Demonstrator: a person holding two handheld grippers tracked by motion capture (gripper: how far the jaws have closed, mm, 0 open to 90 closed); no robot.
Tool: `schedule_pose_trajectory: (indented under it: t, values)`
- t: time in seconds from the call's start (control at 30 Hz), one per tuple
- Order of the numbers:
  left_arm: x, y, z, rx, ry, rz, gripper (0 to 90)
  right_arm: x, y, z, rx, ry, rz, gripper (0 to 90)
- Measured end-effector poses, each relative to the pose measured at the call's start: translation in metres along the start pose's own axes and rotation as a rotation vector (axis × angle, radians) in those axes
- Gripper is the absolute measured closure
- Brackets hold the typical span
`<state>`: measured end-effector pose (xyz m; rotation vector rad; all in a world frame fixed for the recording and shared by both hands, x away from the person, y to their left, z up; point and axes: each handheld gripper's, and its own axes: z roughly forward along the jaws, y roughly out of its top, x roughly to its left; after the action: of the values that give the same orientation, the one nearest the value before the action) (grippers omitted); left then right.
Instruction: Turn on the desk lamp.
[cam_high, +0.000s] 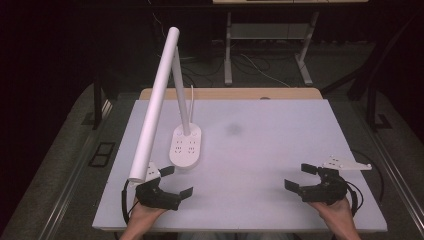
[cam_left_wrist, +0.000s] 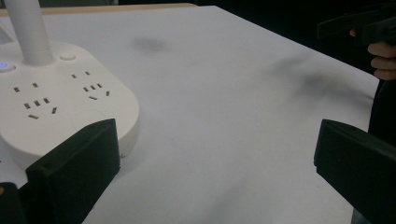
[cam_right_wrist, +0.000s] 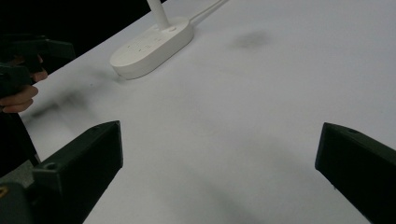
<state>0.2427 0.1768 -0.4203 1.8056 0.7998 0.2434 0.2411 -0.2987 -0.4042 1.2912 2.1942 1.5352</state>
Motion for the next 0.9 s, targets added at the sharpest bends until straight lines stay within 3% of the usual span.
schedule_pose_trajectory:
  t: [0.9]
  values:
    - [0.0000,0.0000,-0.0004,-0.003,-0.006,0.000,0.0,0.0015,-0.0003,0.0041,0.056,0.002,-0.021,0.6]
